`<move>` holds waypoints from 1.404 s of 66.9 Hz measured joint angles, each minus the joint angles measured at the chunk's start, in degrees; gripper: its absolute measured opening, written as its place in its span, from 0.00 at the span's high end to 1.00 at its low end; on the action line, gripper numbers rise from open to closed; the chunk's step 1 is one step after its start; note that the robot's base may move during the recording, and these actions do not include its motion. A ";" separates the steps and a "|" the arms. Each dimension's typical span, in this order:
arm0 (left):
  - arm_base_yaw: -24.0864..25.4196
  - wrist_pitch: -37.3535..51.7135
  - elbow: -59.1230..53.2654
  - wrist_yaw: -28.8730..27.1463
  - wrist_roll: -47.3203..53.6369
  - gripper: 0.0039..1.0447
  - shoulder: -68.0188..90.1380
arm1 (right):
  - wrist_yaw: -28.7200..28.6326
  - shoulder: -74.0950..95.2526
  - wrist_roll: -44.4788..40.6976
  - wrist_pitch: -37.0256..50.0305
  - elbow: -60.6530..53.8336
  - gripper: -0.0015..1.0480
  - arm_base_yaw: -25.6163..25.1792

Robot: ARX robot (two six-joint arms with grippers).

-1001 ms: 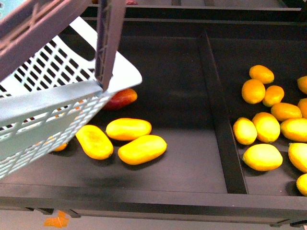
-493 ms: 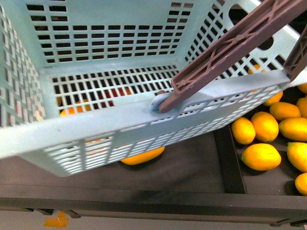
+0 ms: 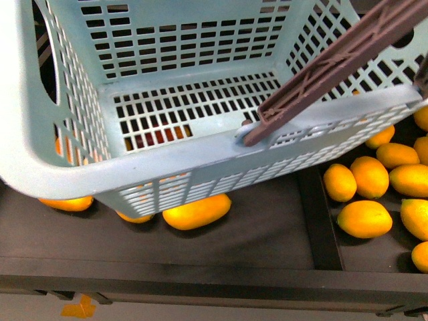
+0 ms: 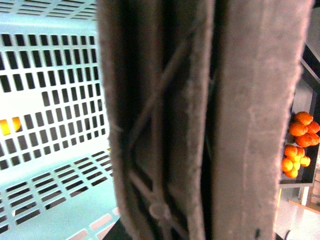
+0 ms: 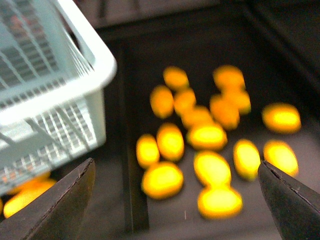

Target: Pick lemon and mango into basket

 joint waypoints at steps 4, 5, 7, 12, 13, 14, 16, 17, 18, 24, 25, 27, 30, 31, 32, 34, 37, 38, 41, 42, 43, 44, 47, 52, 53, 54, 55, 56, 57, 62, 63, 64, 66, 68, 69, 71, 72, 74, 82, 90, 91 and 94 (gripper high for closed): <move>0.20 0.02 0.02 0.00 0.04 0.86 -0.02 | -0.66 8.02 4.55 1.07 2.71 0.08 -2.93; 0.20 0.02 0.00 0.07 0.07 0.86 -0.02 | -1.14 10.75 5.44 2.51 3.58 0.08 -4.22; 0.20 0.04 0.02 0.15 0.11 0.86 -0.02 | -1.97 14.82 7.06 5.40 4.98 0.08 -6.19; 0.20 0.07 0.00 0.68 0.02 0.86 0.00 | -3.52 23.32 8.70 12.31 8.17 0.08 -10.16; 0.17 0.07 0.02 0.83 -0.02 0.86 0.00 | -3.61 24.52 8.74 13.31 8.55 0.08 -10.64; 0.13 0.07 0.00 0.92 -0.02 0.86 0.00 | -4.13 26.93 8.85 15.28 9.16 0.08 -11.56; 0.07 0.07 0.00 0.96 -0.04 0.86 0.00 | -4.35 29.35 8.83 17.27 9.64 0.08 -12.37; 0.02 0.07 0.02 0.94 -0.02 0.86 0.00 | -4.39 31.89 8.79 19.23 10.03 0.08 -13.07; -0.02 0.07 0.02 0.92 -0.02 0.86 0.00 | -4.39 33.11 8.76 20.15 10.19 0.08 -13.35; -0.13 0.04 0.02 0.48 0.04 0.86 0.00 | -5.53 46.64 7.28 29.97 11.08 0.08 -15.65; -0.13 0.04 0.02 0.46 0.02 0.86 0.00 | -5.62 48.30 6.84 31.08 11.19 0.08 -15.85; -0.13 0.04 0.02 0.48 0.02 0.86 0.00 | -5.95 53.46 6.12 34.32 11.72 0.08 -16.46; -0.09 0.04 0.00 0.48 0.02 0.86 0.00 | -6.49 60.52 4.87 38.25 12.87 0.08 -17.33; -0.04 0.04 0.00 0.46 0.02 0.86 0.00 | -6.60 64.06 4.57 39.87 13.66 0.08 -17.77; -0.04 0.04 0.02 0.44 0.02 0.86 0.00 | -6.69 65.85 4.37 40.54 14.14 0.08 -17.94; 0.00 0.04 0.00 0.35 0.04 0.86 0.00 | -7.28 70.95 4.00 41.88 15.80 0.08 -18.49; 0.00 0.04 0.02 0.31 0.04 0.86 0.00 | -8.50 77.44 3.82 42.45 18.34 0.08 -19.04; 0.00 0.07 0.02 0.33 0.04 0.86 0.00 | -8.92 80.67 3.82 42.80 19.67 0.08 -19.23; 0.00 0.07 0.02 0.37 0.04 0.86 0.00 | -8.81 86.68 3.78 43.80 22.14 0.08 -19.30; 0.00 0.07 0.02 0.39 0.04 0.86 0.00 | -8.81 88.17 3.78 43.93 22.84 0.08 -19.30; 0.00 0.07 0.00 0.39 0.02 0.86 0.00 | -8.85 90.90 3.76 43.89 24.22 0.08 -19.28; -0.02 0.07 0.02 0.44 0.04 0.86 0.00 | -8.85 92.24 3.76 43.78 24.94 0.08 -19.28; -0.02 0.07 0.00 0.48 0.02 0.86 0.00 | -8.83 97.18 3.80 42.64 27.87 0.08 -19.17; -0.02 0.04 0.00 0.52 0.02 0.86 0.00 | -8.66 104.06 4.20 40.59 32.61 0.08 -18.84; -0.02 0.07 0.00 0.52 0.02 0.86 0.00 | -8.72 104.85 4.50 40.26 33.29 0.08 -18.80; -0.02 0.04 0.00 0.50 0.02 0.86 0.00 | -8.83 106.36 4.94 39.60 34.56 0.08 -18.73; -0.02 0.04 0.00 0.48 0.02 0.86 0.00 | -8.85 107.01 5.46 39.30 35.17 0.08 -18.67; -0.02 0.04 0.00 0.50 0.02 0.86 0.00 | -8.87 107.65 5.77 38.97 35.78 0.08 -18.60; -0.02 0.04 0.02 0.48 0.04 0.86 0.00 | -8.87 108.74 6.29 38.36 37.00 0.08 -18.51; -0.02 0.07 0.00 0.48 0.02 0.86 0.00 | -8.94 111.71 9.46 36.72 40.85 0.08 -18.08; -0.02 0.07 0.02 0.48 0.02 0.86 0.00 | -8.94 112.59 10.49 36.15 42.21 0.08 -17.90; 0.00 0.04 0.00 0.48 0.02 0.86 0.00 | -8.94 113.02 11.06 35.87 42.91 0.08 -17.79; 0.00 0.04 0.00 0.48 0.02 0.86 0.00 | -8.83 114.38 12.59 34.97 44.94 0.08 -17.46; 0.00 0.04 0.02 0.48 0.02 0.86 0.00 | -8.70 115.32 13.38 34.40 46.27 0.08 -17.20; 0.00 0.07 0.00 0.48 0.02 0.86 0.00 | -8.57 116.21 14.36 33.86 47.58 0.08 -16.92; 0.00 0.04 0.00 0.48 0.02 0.86 0.00 | -8.59 117.11 15.28 33.29 48.83 0.08 -16.59; 0.00 0.04 0.00 0.48 0.02 0.86 0.00 | -8.57 118.03 16.22 32.79 49.99 0.08 -16.24; -0.02 0.04 0.00 0.48 0.02 0.86 0.00 | -8.57 118.97 17.40 32.35 51.08 0.08 -15.89; -0.02 0.04 0.02 0.48 0.02 0.86 0.00 | -8.57 123.05 21.11 30.21 55.93 0.08 -14.29; -0.02 0.04 0.02 0.48 0.02 0.86 0.00 | -8.41 125.57 23.54 28.30 59.80 0.08 -13.22; -0.02 0.04 0.00 0.48 0.02 0.86 0.00 | -8.39 125.72 23.78 28.15 60.08 0.08 -13.18; -0.02 0.04 0.02 0.48 0.02 0.86 0.00 | -8.31 126.27 24.52 27.52 61.35 0.08 -13.00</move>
